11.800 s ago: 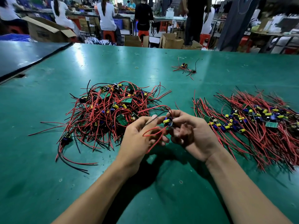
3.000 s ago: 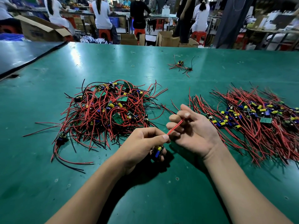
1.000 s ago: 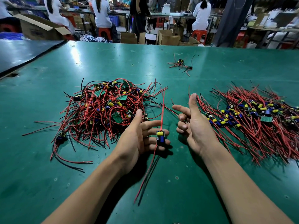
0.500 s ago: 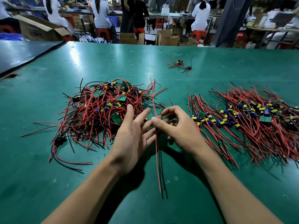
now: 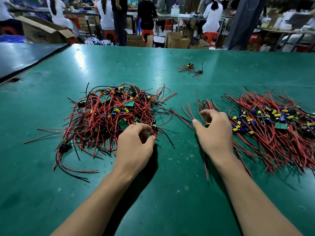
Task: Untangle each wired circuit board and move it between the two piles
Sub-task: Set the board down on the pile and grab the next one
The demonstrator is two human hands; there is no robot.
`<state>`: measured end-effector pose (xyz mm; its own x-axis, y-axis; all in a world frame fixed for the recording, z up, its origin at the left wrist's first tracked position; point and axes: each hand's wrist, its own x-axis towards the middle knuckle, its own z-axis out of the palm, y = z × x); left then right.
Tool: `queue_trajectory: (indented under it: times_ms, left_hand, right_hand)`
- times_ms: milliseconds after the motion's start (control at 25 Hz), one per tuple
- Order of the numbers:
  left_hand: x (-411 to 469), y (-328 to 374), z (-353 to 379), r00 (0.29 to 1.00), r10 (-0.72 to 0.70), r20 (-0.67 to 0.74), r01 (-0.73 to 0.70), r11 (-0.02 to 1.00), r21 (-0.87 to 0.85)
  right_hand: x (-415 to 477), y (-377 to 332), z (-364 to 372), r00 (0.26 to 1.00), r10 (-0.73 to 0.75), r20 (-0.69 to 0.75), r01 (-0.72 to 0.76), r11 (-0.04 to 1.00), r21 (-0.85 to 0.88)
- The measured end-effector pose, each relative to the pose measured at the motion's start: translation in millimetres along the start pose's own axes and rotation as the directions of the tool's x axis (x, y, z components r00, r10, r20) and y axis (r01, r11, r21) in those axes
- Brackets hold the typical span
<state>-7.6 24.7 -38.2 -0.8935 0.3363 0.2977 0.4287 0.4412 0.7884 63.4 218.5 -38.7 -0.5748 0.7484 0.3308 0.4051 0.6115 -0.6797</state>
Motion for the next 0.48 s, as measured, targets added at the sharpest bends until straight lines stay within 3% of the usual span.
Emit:
queue_trajectory:
  times_ms: [120,240,320,480]
  left_hand:
    - [1,-2,4,0.997,0.077,0.031,-0.08,0.991,0.107]
    - [1,-3,4,0.996,0.085,0.041,-0.09,0.984,0.154]
    - [1,-1,3,0.996,0.089,0.022,-0.091,0.988,0.125]
    - [1,-1,0,0.998,0.046,0.046,-0.047,0.999,0.025]
  right_hand:
    - [-4,-8,-1,0.987,-0.16,-0.001,0.159,0.984,0.082]
    - [-12,-16,6,0.933,-0.28,0.225,0.273,0.96,0.063]
    - [-14,-15,7,0.934,-0.228,0.276,0.251,0.967,-0.051]
    - [-8,-10,0,0.975,-0.138,0.177,0.165,0.975,-0.149]
